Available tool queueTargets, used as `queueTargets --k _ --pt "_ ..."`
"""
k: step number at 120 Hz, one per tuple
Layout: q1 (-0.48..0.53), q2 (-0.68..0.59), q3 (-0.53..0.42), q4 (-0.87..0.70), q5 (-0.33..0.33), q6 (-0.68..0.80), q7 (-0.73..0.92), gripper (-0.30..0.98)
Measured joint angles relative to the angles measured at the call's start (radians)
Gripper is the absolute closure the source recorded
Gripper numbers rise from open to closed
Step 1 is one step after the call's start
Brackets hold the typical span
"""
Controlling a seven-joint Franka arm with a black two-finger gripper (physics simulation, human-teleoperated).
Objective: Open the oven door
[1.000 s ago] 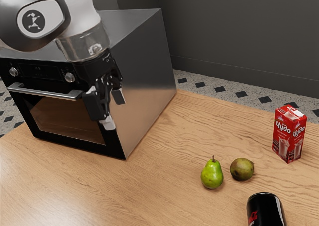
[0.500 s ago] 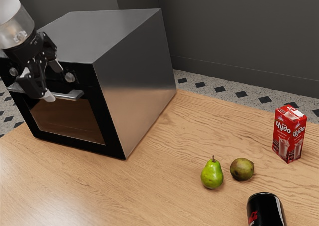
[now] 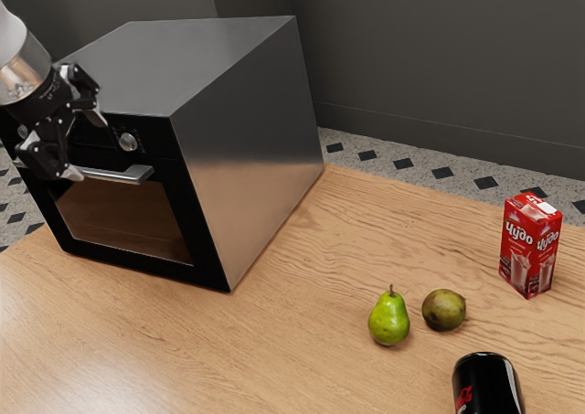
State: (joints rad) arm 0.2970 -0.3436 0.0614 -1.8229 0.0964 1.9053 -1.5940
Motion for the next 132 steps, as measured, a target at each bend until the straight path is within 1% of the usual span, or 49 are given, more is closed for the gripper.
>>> queueTargets --k 28,44,58,114,132 --pt "0.067 0.003 0.000 -0.004 -0.052 0.040 0.153 0.00" --pt "0.076 -0.021 0.000 -0.030 -0.069 0.050 0.223 0.00" --pt "0.073 -0.011 0.000 -0.050 -0.076 0.065 0.272 0.00" --pt "0.078 0.001 0.000 -0.138 -0.105 0.146 0.395 0.00" --pt "0.077 -0.002 0.019 -0.165 -0.118 0.156 0.418 0.00"
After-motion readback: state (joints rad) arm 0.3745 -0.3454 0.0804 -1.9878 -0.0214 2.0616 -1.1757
